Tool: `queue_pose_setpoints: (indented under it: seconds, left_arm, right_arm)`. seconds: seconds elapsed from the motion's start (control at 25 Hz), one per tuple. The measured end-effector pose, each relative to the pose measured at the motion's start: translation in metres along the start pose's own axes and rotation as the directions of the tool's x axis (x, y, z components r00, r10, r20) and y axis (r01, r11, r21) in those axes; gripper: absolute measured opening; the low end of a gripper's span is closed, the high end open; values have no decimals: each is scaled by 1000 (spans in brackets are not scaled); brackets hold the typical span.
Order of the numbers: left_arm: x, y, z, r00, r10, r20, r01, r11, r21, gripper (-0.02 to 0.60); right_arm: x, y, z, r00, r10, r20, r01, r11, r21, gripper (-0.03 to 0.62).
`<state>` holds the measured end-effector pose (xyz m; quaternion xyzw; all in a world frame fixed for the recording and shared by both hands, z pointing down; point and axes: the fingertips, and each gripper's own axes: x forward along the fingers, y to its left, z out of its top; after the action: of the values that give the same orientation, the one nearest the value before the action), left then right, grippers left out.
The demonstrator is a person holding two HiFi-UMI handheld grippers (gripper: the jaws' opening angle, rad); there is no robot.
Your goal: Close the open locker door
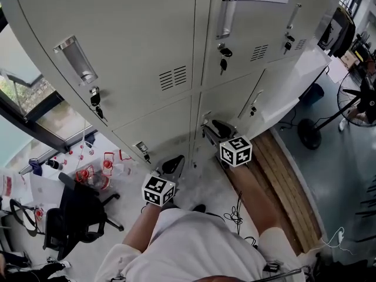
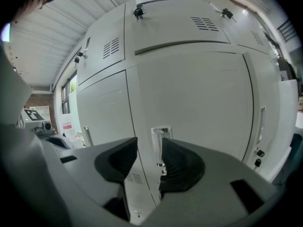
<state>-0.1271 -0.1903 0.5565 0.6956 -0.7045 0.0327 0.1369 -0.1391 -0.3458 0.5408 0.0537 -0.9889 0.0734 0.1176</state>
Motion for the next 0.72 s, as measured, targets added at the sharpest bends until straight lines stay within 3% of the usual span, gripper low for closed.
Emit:
queue_pose_setpoints:
  seconds: [0.36,0.72]
  left_arm:
    - [-2,3,2,1000,3,5,-3,1000,-7,15]
    - [-19,9,14,998,-67,22,66,998,19,15]
  right_arm:
    - [-47,0,-18,997,-70,19,69,997,32,127]
    - [-87,33,-7,980,-180,89,179,984,29,74]
